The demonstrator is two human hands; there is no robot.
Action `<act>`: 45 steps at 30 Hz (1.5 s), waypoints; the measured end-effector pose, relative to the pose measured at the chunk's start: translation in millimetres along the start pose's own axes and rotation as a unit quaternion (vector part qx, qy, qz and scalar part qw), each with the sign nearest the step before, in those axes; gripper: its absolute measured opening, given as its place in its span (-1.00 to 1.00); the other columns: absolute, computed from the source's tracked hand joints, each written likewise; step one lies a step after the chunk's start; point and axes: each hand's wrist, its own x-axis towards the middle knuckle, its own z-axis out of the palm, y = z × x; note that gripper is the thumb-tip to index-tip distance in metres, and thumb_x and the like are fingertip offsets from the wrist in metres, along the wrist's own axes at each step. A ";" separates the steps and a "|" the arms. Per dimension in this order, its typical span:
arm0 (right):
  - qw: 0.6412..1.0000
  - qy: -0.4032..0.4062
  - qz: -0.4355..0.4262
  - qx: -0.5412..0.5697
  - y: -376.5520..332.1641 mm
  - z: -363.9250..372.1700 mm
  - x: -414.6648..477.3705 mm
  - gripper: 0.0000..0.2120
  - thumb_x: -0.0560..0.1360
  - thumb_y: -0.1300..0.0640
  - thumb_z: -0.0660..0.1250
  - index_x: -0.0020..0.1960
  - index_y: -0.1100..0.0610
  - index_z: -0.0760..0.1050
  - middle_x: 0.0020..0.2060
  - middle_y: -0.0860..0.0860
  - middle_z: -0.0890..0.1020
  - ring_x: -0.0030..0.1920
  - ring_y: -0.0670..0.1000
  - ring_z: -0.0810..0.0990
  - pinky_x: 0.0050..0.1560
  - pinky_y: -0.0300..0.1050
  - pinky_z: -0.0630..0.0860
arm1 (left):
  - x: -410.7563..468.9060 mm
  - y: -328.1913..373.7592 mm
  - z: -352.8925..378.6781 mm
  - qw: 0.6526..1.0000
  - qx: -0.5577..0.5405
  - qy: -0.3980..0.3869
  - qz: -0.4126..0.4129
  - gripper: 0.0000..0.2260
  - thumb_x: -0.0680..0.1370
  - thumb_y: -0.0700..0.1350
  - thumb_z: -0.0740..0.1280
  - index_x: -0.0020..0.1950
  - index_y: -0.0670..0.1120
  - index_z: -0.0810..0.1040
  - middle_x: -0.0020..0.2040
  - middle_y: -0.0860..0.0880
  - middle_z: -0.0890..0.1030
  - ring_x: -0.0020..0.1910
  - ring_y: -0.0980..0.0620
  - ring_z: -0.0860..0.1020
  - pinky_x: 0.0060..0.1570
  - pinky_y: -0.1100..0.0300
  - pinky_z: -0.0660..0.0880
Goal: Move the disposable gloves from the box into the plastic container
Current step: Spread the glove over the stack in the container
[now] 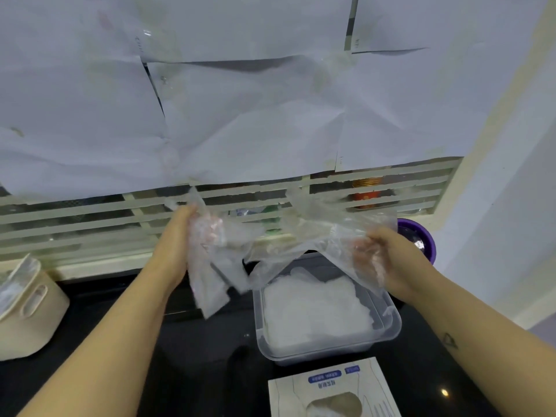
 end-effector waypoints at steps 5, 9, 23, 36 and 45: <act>0.999 -0.030 0.019 -0.013 3.3 6.7 -1.1 -0.84 0.57 0.23 0.19 -0.16 0.19 0.46 -0.16 0.11 0.57 0.00 0.10 0.53 0.28 0.07 0.41 | -8.1 -0.9 9.2 0.837 0.531 -0.070 0.110 -0.59 0.64 0.17 0.07 -0.25 -0.02 0.48 -0.35 0.05 0.50 -0.36 0.08 0.46 -0.24 0.18 0.41; 0.997 -0.036 0.034 -0.056 7.6 14.7 4.5 -0.87 0.56 0.20 0.22 -0.13 0.23 0.45 -0.14 0.12 0.54 -0.02 0.10 0.52 0.20 0.06 0.46 | -16.2 1.1 34.4 0.700 0.673 -0.082 0.223 -0.76 0.59 0.09 0.23 0.26 0.19 0.46 0.07 0.14 0.58 -0.10 0.13 0.52 -0.12 0.19 0.52; 0.960 -0.067 -0.044 -0.270 7.3 31.6 8.7 -0.80 0.57 0.23 0.22 -0.22 0.21 0.45 -0.32 0.07 0.54 -0.31 -0.06 0.53 -0.25 -0.28 0.52 | -14.1 -10.2 69.4 0.802 0.531 -0.214 0.170 -0.76 0.48 0.21 0.36 -0.03 0.09 0.63 -0.06 0.15 0.63 -0.07 0.12 0.57 0.02 0.05 0.55; 0.992 -0.093 0.074 -0.029 3.6 6.0 41.3 -0.73 0.61 0.09 0.20 0.16 0.23 0.52 -0.01 0.14 0.67 0.00 0.12 0.65 -0.13 0.00 0.56 | -52.8 -30.8 61.9 0.641 0.624 -0.363 0.261 -0.81 0.61 0.06 0.25 0.19 0.13 0.56 0.21 0.21 0.51 0.02 0.19 0.52 0.09 0.23 0.48; 0.881 -0.081 0.032 -0.465 43.7 -15.0 66.0 -0.75 0.61 0.07 0.23 -0.14 0.19 0.55 -0.25 0.02 0.65 -0.33 -0.08 0.63 -0.27 -0.26 0.49 | -33.0 -2.3 45.8 0.619 0.732 -0.278 0.061 -0.74 0.55 -0.11 0.25 0.20 0.10 0.56 0.04 0.14 0.59 0.00 0.08 0.55 0.06 0.11 0.54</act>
